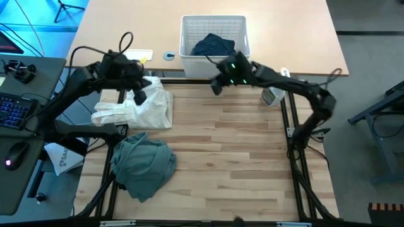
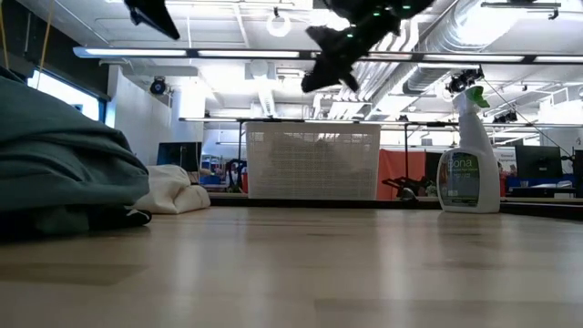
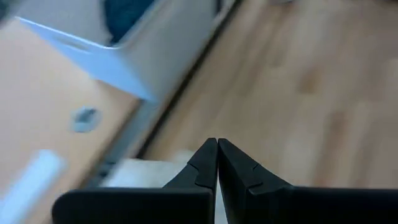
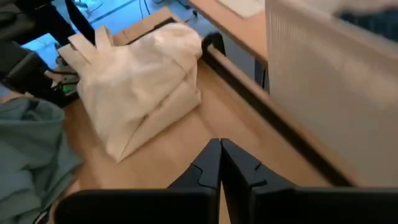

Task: Fold Laundry from Bin
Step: Fold the green pants

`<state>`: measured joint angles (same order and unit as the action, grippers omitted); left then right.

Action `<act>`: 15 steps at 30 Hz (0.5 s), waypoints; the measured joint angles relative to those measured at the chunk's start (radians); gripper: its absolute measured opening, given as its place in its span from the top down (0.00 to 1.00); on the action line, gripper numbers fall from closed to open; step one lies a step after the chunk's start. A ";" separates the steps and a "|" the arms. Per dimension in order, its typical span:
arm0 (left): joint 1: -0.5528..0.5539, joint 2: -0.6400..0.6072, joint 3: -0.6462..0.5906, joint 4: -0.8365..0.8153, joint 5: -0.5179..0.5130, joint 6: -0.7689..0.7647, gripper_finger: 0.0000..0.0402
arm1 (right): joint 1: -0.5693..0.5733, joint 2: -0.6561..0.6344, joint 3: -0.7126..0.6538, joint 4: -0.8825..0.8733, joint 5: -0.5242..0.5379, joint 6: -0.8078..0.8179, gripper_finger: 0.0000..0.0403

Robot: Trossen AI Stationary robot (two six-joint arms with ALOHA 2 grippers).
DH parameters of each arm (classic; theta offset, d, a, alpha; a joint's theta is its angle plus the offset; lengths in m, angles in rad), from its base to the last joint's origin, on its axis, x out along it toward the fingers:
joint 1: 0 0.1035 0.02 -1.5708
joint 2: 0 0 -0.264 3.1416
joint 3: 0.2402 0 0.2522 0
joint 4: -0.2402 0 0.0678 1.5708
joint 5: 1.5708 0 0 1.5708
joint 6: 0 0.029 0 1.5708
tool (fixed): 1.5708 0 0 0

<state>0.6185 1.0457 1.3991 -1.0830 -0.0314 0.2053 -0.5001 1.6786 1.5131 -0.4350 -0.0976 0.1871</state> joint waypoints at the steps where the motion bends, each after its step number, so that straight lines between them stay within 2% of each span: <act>1: -0.023 -0.009 0.000 -0.011 0.031 -0.044 1.00 | 0.014 -0.041 -0.067 0.029 0.016 0.026 0.99; 4: -0.091 -0.002 0.000 -0.073 0.154 -0.190 1.00 | 0.055 -0.151 -0.231 0.059 0.022 0.084 0.99; 7: -0.169 0.055 0.000 -0.210 0.260 -0.334 1.00 | 0.097 -0.237 -0.350 0.057 0.022 0.134 0.99; 12: -0.353 0.167 -0.021 -0.497 0.295 -0.494 1.00 | 0.165 -0.353 -0.482 0.065 0.024 0.186 0.99; 15: -0.461 0.175 -0.108 -0.443 0.391 -0.741 1.00 | 0.212 -0.398 -0.547 0.070 0.035 0.205 0.99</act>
<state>0.1578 1.2212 1.2914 -1.5260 0.3597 -0.5361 -0.2879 1.2806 0.9657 -0.3653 -0.0627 0.3925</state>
